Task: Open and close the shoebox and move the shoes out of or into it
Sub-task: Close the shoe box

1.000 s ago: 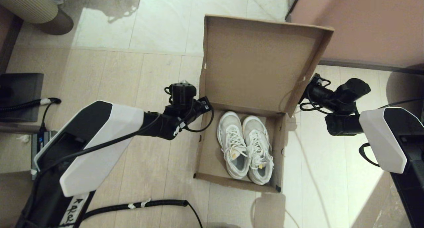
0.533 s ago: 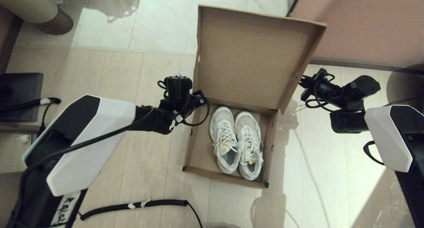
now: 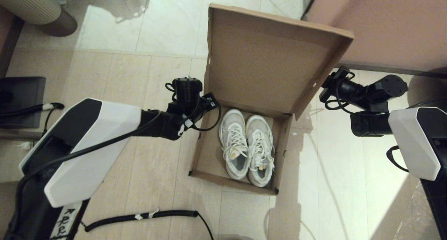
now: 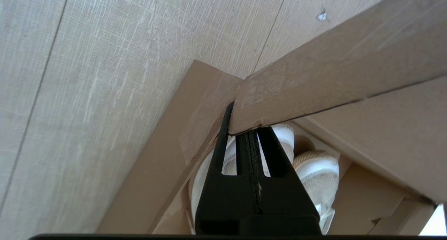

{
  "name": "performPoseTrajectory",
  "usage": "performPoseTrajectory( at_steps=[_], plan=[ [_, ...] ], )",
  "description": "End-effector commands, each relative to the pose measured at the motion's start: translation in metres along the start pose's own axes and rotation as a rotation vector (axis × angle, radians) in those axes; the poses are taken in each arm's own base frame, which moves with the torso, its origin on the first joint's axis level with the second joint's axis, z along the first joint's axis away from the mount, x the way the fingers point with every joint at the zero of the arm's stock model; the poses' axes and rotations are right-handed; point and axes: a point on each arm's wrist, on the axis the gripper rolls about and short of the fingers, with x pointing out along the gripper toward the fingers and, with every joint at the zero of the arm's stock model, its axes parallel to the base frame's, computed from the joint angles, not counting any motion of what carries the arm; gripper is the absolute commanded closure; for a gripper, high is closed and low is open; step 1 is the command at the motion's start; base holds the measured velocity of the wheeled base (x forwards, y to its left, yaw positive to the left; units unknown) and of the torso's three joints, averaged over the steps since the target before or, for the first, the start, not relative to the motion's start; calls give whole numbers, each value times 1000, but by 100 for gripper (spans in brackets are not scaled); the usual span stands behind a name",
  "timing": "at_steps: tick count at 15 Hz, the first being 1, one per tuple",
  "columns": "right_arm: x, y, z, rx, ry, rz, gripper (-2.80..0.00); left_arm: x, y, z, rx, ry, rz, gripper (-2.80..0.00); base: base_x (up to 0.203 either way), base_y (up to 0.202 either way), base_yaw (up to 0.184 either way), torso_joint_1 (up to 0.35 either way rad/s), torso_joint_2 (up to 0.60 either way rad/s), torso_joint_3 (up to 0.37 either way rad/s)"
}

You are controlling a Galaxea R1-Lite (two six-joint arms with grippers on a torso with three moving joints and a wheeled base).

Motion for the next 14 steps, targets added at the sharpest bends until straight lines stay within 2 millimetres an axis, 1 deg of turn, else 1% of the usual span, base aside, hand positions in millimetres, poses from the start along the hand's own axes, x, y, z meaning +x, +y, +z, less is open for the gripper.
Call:
performPoseTrajectory(
  at_steps=[1,4,5,6,8,10,14],
  plan=[
    [4,13,-6,-17,31,-7,0,4,3,-8,-13,2,3,0,0,0,0,0,0,0],
    [6,12,-7,-4,39,-11,0,14,10,-20,-54,-61,17,0,0,0,0,0,0,0],
    [7,12,-7,-1,41,-12,0,15,11,-21,-55,-67,25,0,0,0,0,0,0,0],
    [9,10,-8,0,45,-12,0,13,9,-17,-59,-75,19,0,0,0,0,0,0,0],
    [9,6,-7,9,45,-15,0,6,0,-5,-78,-102,-6,0,0,0,0,0,0,0],
    [10,4,-7,13,44,-14,0,-4,-6,2,-91,-102,-16,0,0,0,0,0,0,0],
    [10,-1,-5,34,35,-20,0,-22,1,-12,-62,-12,26,0,0,0,0,0,0,0]
  ],
)
